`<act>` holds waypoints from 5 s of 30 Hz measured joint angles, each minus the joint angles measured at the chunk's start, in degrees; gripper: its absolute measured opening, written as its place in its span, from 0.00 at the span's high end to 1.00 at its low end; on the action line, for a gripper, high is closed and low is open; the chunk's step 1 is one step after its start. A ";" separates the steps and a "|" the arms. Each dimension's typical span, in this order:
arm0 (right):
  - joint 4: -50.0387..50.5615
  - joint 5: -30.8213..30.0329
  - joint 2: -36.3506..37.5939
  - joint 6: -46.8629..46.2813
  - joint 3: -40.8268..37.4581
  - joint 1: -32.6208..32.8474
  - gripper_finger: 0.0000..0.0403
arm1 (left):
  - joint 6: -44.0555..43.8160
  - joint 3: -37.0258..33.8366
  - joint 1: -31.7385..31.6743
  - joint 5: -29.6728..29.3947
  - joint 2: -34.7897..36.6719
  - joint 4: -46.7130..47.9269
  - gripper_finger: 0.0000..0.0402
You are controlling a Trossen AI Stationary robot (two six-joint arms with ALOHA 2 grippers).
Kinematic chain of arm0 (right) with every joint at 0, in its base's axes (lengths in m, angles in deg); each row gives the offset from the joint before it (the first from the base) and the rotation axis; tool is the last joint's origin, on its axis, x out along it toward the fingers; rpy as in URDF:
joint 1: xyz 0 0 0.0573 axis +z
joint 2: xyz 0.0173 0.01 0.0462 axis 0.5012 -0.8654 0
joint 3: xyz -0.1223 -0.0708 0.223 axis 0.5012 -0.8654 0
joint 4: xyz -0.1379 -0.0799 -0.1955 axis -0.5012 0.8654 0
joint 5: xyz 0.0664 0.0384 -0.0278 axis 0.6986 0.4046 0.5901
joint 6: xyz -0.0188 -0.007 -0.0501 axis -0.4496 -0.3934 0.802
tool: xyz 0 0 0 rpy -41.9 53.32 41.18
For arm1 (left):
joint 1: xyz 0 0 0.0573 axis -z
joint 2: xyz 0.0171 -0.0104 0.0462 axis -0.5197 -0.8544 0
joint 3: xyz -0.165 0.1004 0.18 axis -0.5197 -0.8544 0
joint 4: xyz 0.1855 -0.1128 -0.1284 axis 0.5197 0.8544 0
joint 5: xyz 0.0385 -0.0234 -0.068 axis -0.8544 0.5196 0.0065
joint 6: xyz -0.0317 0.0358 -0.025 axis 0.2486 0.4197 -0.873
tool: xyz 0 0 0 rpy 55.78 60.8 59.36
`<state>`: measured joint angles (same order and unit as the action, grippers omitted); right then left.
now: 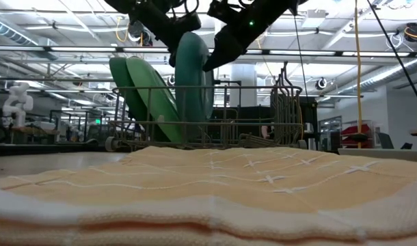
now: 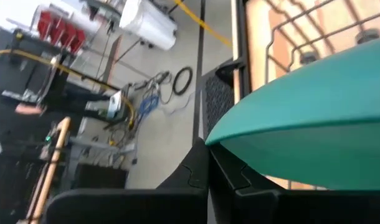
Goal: Sort dishes
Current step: Put the blue plate in the dish rack, then put the white plate in the dish rack
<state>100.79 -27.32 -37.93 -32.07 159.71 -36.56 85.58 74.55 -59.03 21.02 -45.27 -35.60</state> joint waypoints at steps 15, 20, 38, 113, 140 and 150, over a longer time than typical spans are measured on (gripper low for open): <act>-0.26 0.06 -1.16 0.18 -0.04 -1.60 0.62 | 3.29 0.00 1.12 -14.70 -0.01 2.85 0.53; -0.35 0.06 -1.16 0.05 -0.04 -1.86 0.62 | 10.26 0.00 3.18 -21.79 -0.01 2.65 0.48; -0.40 1.57 -1.16 -0.07 -0.04 -1.84 0.62 | 24.16 0.02 10.85 -35.50 -0.01 3.01 0.47; 57.17 17.79 26.44 -22.96 -0.92 16.70 0.62 | -32.35 -2.67 28.43 -6.92 7.57 -0.34 0.47; 24.49 18.79 23.76 -56.86 -33.25 27.23 0.62 | -33.69 -2.67 32.85 -10.57 2.26 -7.81 0.47; 21.25 19.54 16.60 -58.32 -33.22 27.23 0.62 | -33.72 -2.67 32.85 -10.57 2.26 -7.81 0.47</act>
<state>122.04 -7.77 -21.33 -90.39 126.49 -9.32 51.87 71.88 -26.18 10.45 -43.01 -43.41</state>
